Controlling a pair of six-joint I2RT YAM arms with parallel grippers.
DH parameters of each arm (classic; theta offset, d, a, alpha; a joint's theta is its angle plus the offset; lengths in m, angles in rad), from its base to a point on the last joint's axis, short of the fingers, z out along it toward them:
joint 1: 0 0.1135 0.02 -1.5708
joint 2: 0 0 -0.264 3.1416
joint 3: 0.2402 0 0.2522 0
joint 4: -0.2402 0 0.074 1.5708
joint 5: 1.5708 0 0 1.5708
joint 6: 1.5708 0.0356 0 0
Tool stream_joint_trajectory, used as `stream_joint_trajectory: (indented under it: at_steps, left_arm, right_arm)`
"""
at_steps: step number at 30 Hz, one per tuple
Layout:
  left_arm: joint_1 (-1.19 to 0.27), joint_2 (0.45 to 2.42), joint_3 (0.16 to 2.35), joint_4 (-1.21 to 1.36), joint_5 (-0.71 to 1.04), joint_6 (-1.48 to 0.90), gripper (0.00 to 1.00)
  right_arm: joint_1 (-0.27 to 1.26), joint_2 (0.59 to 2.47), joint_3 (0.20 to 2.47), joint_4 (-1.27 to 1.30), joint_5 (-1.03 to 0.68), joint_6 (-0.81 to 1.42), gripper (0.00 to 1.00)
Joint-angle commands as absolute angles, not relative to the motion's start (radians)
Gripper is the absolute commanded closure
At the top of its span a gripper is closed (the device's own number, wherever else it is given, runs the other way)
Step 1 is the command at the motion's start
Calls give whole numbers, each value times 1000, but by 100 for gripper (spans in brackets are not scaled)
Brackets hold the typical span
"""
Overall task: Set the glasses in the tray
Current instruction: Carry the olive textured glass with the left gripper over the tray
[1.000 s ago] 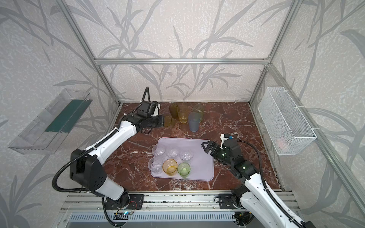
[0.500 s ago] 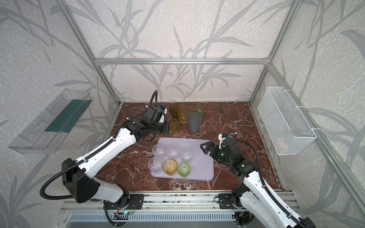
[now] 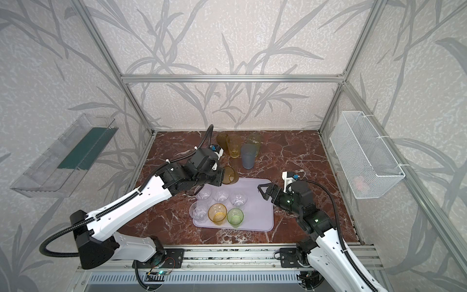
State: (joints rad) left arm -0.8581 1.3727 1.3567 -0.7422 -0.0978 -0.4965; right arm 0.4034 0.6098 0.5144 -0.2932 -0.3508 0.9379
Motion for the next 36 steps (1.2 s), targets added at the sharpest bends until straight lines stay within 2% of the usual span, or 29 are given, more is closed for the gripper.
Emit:
stream_joint_trajectory:
  at_steps: [1,20,36]
  left_arm:
    - [-891,1376,1349,-776,-146,-524,100]
    - [-1034,1443,1419,-792,-153,-538,100]
    - [-1121,1536,1446,-791,-133,-529,100]
  right_arm:
    - [395,582,504,-307,-367,931,1]
    - [385,414,449,-369,-339,977,1]
    - [377,381,411,-403,-322,989,1]
